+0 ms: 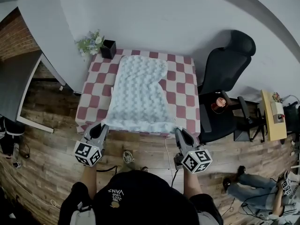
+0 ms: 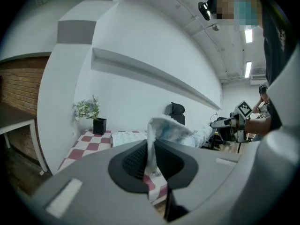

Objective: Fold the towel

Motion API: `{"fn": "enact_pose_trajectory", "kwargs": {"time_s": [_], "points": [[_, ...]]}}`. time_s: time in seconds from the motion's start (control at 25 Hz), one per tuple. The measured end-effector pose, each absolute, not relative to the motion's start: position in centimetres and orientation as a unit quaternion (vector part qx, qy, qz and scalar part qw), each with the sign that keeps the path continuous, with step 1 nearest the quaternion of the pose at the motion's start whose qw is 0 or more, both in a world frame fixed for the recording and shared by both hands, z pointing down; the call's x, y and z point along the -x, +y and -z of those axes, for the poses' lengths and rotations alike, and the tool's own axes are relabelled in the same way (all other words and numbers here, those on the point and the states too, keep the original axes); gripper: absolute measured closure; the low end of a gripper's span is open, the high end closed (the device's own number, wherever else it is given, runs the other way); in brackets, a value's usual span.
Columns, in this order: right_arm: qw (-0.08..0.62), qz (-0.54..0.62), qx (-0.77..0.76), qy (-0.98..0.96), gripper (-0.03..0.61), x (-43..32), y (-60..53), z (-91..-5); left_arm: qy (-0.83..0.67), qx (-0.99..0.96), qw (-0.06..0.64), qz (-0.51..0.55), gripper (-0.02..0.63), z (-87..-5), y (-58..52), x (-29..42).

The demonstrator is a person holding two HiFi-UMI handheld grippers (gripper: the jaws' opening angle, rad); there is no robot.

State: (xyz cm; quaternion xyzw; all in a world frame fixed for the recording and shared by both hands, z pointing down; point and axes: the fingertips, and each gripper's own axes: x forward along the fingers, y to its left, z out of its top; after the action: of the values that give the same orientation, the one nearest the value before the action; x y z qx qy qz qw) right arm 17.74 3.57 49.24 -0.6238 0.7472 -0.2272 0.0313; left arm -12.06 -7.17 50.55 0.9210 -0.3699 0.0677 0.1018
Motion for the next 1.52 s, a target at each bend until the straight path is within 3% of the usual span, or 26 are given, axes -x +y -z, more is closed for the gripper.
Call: {"fn": "enact_pose_trajectory", "kwargs": {"time_s": [0.4, 0.72, 1.0, 1.52], "points": [[0.040, 0.245, 0.605, 0.756, 0.548, -18.2, 11.7, -50.0, -0.385, -0.914, 0.096, -0.084, 0.583, -51.2, 1.3, 11.9], [0.034, 0.220, 0.607, 0.763, 0.548, -19.0, 11.2, -50.2, -0.391, -0.913, 0.083, -0.081, 0.583, -51.2, 1.7, 11.3], [0.007, 0.173, 0.629, 0.758, 0.548, -20.8, 3.3, -49.3, -0.386, -0.917, 0.068, -0.075, 0.583, -51.0, -4.9, 9.7], [-0.037, 0.164, 0.669, 0.724, 0.548, -24.0, -15.0, -50.7, -0.331, -0.928, 0.107, -0.132, 0.581, -54.0, -22.7, 6.1]]}}
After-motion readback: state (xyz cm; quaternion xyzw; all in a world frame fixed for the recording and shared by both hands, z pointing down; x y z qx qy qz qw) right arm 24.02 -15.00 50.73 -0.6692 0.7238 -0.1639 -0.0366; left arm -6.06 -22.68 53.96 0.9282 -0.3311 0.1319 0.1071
